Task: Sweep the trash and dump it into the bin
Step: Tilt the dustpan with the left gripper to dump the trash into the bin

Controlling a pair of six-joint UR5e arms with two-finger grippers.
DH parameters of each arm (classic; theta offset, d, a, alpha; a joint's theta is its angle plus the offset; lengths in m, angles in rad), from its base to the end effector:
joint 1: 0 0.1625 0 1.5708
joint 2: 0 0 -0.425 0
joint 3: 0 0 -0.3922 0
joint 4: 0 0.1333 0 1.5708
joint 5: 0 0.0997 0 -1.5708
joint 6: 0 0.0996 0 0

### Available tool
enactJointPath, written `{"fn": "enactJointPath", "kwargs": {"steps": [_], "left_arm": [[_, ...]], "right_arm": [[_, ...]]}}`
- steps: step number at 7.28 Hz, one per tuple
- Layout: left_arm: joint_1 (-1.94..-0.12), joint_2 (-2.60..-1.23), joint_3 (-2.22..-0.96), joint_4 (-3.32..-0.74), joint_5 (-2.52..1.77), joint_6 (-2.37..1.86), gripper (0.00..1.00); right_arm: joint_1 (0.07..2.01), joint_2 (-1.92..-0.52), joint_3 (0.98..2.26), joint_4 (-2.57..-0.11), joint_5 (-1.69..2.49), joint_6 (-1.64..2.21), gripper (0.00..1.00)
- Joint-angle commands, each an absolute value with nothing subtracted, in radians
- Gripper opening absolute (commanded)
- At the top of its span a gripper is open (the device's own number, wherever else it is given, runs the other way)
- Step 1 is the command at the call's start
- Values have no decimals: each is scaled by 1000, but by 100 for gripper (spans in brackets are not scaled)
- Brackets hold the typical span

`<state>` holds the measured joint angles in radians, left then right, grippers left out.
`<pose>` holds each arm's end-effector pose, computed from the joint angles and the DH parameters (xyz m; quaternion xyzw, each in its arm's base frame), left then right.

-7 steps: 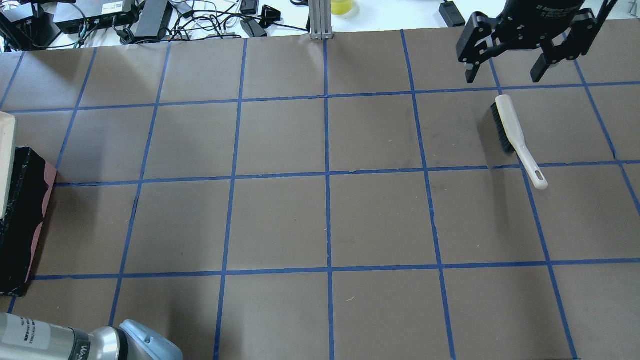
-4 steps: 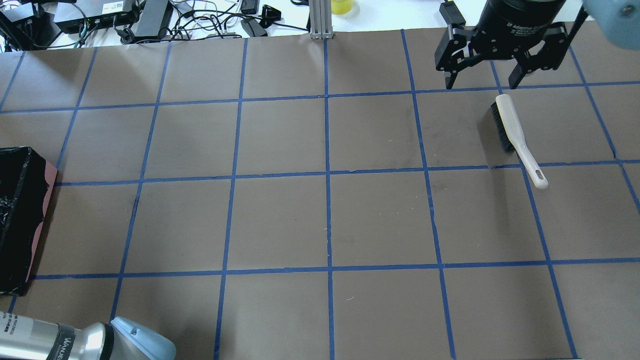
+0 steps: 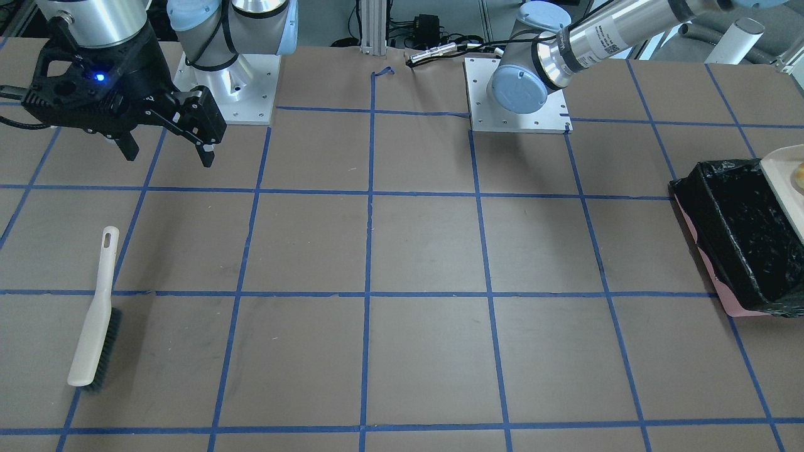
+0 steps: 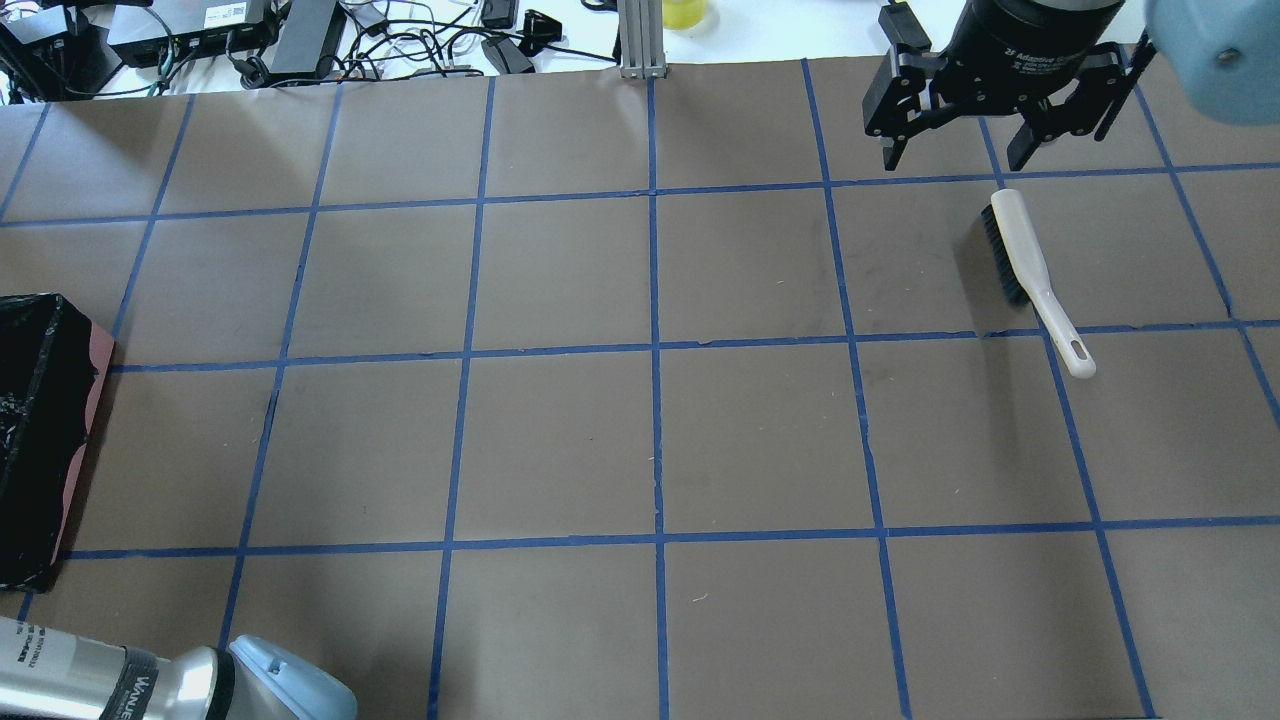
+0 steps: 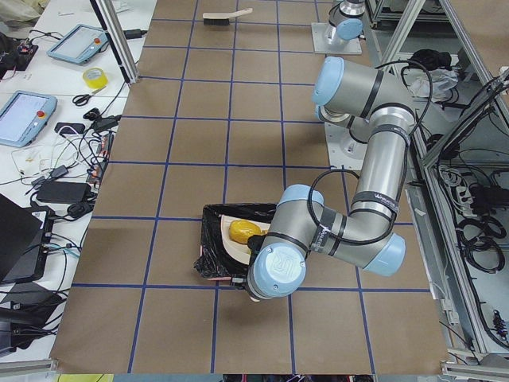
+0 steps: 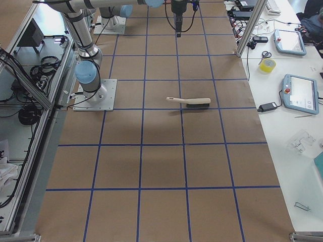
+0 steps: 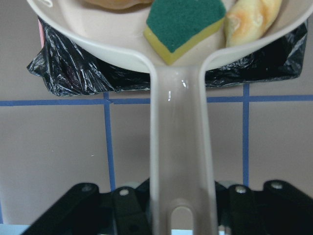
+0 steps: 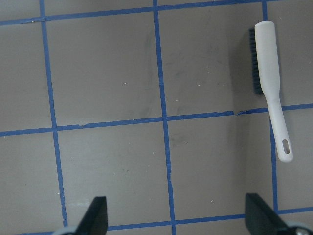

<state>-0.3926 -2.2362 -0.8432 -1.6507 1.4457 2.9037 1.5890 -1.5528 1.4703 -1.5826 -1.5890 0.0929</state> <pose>0.6388 -0.4223 0.4206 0.7578 0.6495 -0.0597 0.0204 0.1407 -0.5047 0.5300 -0.0377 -0.9981 0.0476 0.0065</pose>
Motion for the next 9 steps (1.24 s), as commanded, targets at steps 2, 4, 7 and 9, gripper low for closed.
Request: {"fn": "enactJointPath", "kwargs": {"steps": [2,4,7,9], "left_arm": [[-425,-2230,-859,-1588,1485,3005,0],[-458,-2229,-867,-1519,1573,3027,0],[-551,-2214,-871,-1460,1712,3011,0],[-561,-2192,-909,-1454,1733,3005,0]], "right_arm": [[1588,-1585,1471,-1577,-1589,89,100],[1588,-1586,1473,-1577,-1588,89,100],[1588,-1585,1474,-1577,-1588,89,100],[1588,-1585,1474,-1577,-1588,90,100]]}}
